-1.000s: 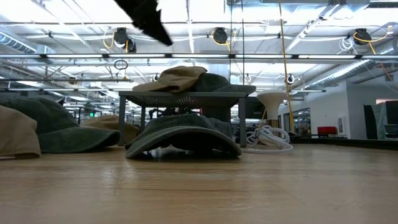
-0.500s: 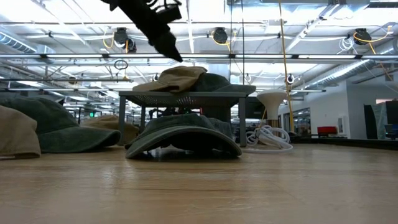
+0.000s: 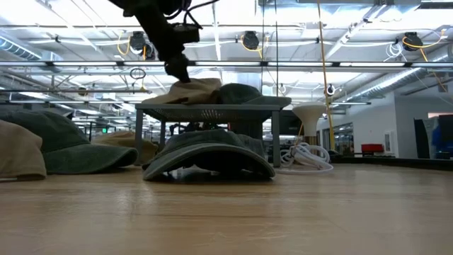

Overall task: Pick & Place hat
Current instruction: Put the right brown cap on the shelf, then stack the right gray cap on the gray cap on the shelf

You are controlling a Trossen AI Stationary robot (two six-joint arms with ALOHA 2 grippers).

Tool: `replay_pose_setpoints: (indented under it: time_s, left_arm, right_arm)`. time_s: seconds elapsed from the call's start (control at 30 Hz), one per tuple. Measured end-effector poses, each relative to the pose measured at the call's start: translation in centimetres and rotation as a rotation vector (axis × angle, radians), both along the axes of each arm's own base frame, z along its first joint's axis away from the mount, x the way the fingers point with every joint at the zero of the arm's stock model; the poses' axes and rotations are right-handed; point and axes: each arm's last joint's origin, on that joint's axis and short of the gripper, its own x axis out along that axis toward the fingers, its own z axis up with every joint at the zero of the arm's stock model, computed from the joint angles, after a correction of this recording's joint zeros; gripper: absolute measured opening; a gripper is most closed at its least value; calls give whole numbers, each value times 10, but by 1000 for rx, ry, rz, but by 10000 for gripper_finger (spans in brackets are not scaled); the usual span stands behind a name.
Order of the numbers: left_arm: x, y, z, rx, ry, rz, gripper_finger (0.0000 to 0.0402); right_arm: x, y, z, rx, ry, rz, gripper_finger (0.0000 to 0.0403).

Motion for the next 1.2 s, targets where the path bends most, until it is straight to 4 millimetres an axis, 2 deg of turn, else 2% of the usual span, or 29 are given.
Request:
replay_pose_setpoints:
  time_s: [0.23,0.5,0.7,0.93,1.2]
  left_arm:
    - [-3,10,2,-6,-53,53,273]
    - [1,9,4,-53,-115,-21,273]
    - [2,8,4,-62,-141,-12,273]
    - [-7,-8,23,-89,-279,30,273]
    - [-37,-32,34,-288,-391,168,273]
  right_arm:
    - [0,0,0,-25,3,1,171]
    - [0,0,0,-27,4,1,171]
    - [0,0,0,-50,11,1,171]
    - [0,0,0,-46,11,1,171]
    - [0,0,0,-43,13,1,171]
